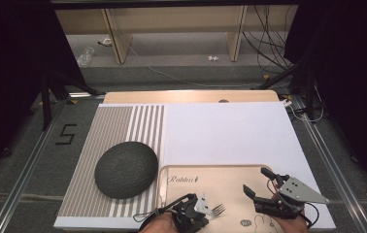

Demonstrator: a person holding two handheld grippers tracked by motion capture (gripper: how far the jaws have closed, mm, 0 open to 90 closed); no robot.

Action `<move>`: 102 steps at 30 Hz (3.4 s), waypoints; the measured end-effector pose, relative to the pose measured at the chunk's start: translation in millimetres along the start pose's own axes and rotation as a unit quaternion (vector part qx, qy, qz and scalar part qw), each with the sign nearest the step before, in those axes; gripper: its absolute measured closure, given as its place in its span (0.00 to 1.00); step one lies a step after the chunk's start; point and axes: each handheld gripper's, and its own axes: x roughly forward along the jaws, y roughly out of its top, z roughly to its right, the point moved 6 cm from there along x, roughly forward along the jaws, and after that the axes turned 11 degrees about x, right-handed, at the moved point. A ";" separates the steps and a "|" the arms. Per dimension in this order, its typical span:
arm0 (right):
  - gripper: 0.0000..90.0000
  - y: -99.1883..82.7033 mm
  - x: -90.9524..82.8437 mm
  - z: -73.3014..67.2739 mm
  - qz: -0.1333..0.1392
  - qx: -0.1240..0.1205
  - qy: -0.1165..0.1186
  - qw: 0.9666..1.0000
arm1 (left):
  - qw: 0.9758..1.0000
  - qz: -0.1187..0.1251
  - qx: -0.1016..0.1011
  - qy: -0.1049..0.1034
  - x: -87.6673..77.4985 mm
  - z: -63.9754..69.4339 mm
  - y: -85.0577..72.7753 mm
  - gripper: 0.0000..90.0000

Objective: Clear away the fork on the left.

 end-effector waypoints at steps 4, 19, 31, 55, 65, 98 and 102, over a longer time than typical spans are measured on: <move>0.22 0.1 -0.1 -0.1 0.001 -0.001 0.000 1.000 | 1.000 -0.002 -0.002 0.016 -2.6 -7.3 -3.8 0.99; 0.22 -0.2 0.3 -0.4 0.000 0.001 0.000 1.000 | 0.999 0.001 -0.010 0.037 -11.3 -28.7 -17.8 0.99; 0.22 -0.6 0.6 -0.8 -0.002 -0.001 0.002 1.000 | 0.998 -0.012 -0.023 0.054 -21.1 -45.7 -29.8 0.99; 0.22 -0.5 0.8 -0.6 -0.002 -0.001 0.002 1.000 | 0.995 -0.051 -0.047 0.067 -35.1 -65.6 -48.4 0.99; 0.22 -0.8 1.2 -1.5 -0.003 -0.002 0.003 1.000 | 0.995 -0.050 -0.057 0.067 -39.4 -68.8 -50.3 0.93; 0.22 -0.4 0.1 -1.9 -0.002 -0.003 0.002 1.000 | 0.962 0.117 -0.170 0.177 -106.4 -96.7 -62.3 0.25; 0.22 -0.6 0.3 -2.0 -0.002 -0.004 0.002 1.000 | 0.957 0.135 -0.181 0.182 -112.9 -97.5 -67.2 0.24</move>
